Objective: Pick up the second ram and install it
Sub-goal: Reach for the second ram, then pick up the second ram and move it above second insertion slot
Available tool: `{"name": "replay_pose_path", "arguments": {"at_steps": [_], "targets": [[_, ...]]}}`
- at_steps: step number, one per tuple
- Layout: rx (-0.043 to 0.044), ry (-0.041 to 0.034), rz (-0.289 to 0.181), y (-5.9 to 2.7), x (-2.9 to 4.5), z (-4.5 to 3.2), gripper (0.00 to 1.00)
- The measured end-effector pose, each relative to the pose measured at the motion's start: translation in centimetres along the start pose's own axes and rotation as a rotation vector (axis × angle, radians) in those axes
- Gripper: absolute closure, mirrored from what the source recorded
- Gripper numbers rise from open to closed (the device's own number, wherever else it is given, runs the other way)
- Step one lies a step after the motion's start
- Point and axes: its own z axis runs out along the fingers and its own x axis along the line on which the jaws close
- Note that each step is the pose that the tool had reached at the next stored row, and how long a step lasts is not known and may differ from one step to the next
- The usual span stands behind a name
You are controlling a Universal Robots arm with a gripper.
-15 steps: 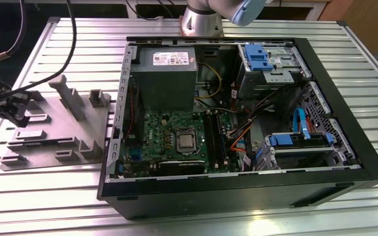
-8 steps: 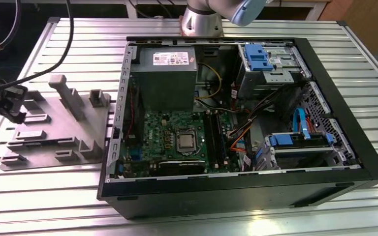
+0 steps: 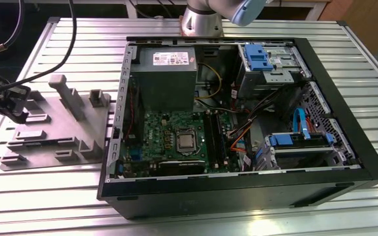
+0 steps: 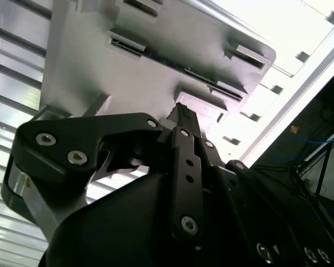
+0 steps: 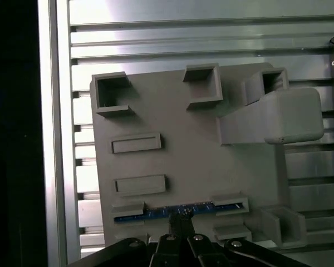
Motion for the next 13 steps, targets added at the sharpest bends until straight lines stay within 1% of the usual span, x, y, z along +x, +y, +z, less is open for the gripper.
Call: {"name": "replay_pose_path", "arguments": {"at_steps": [5, 7, 13], "targets": [[0.0000, 0.0000, 0.000, -0.01, -0.08, 0.00, 0.90], [0.0000, 0.0000, 0.000, -0.01, -0.31, 0.01, 0.90], [0.0000, 0.0000, 0.000, -0.02, -0.43, 0.01, 0.90]]}}
